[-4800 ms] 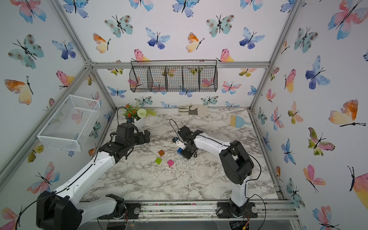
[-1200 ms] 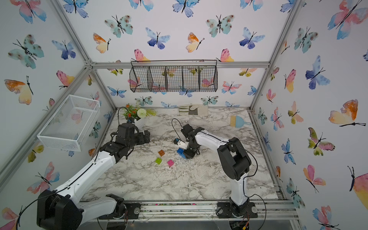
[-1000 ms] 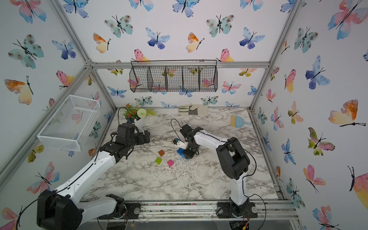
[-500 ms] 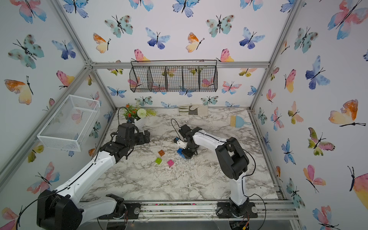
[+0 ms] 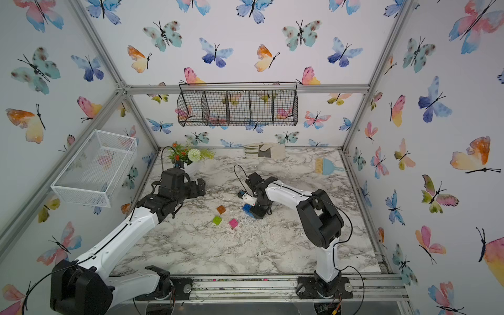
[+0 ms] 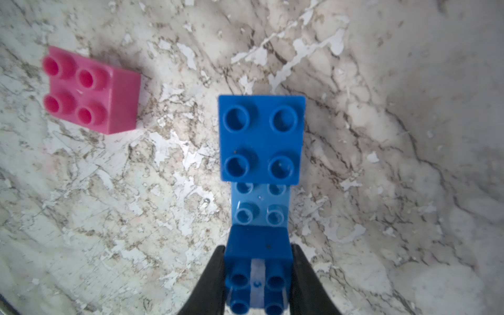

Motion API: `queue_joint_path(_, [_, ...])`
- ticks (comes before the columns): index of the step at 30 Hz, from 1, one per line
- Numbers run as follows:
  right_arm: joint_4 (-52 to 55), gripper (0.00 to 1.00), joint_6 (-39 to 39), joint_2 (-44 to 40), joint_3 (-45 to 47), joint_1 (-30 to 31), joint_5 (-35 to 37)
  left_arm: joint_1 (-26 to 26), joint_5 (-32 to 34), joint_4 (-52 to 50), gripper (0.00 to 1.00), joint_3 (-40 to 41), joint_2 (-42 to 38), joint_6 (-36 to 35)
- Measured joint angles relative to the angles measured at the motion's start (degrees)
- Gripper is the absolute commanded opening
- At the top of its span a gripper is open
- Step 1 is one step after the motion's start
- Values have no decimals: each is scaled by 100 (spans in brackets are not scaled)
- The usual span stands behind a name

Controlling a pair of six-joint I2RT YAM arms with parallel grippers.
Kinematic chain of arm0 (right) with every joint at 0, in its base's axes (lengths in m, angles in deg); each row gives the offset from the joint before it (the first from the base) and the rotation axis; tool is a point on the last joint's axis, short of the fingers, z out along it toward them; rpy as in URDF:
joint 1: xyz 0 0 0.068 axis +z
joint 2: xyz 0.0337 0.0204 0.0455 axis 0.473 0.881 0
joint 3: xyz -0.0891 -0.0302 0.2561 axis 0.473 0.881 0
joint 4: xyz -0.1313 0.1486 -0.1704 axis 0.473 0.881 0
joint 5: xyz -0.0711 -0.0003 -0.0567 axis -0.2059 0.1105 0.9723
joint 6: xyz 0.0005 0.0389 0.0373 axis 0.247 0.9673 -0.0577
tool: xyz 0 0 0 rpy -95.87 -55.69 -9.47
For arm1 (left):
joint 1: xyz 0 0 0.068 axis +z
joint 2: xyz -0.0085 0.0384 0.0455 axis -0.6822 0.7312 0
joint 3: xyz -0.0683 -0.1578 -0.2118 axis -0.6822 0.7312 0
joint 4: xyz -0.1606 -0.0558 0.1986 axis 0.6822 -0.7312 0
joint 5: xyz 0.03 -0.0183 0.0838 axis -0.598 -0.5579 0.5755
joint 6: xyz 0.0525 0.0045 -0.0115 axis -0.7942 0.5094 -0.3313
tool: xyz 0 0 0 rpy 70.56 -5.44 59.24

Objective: Assemble the letter y with lego
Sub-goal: Assemble the lego brick with the lego brick.

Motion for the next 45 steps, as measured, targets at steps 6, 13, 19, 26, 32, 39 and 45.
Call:
queue_joint_path(6, [-7, 4, 44, 11, -2, 0, 39, 0, 4, 0, 99, 0, 0, 0])
queue_joint_path(13, [-22, 4, 118, 11, 2, 17, 103, 0, 4, -2, 98, 0, 0, 0])
queue_joint_path(19, [-17, 20, 192, 9, -11, 33, 129, 0, 4, 0, 98, 0, 0, 0])
queue_joint_path(26, [-11, 34, 249, 9, -63, 33, 166, 0, 4, -2, 98, 0, 0, 0])
queue_joint_path(32, [-61, 48, 315, 4, -122, 33, 175, 0, 7, 0, 98, 0, 0, 0])
queue_joint_path(39, [-138, 55, 380, -11, -420, 33, -7, 0, 7, 0, 98, 0, 0, 0])
queue_joint_path(45, [-177, 54, 466, 118, -811, 33, -153, 0, 2, 0, 98, 0, 0, 0])
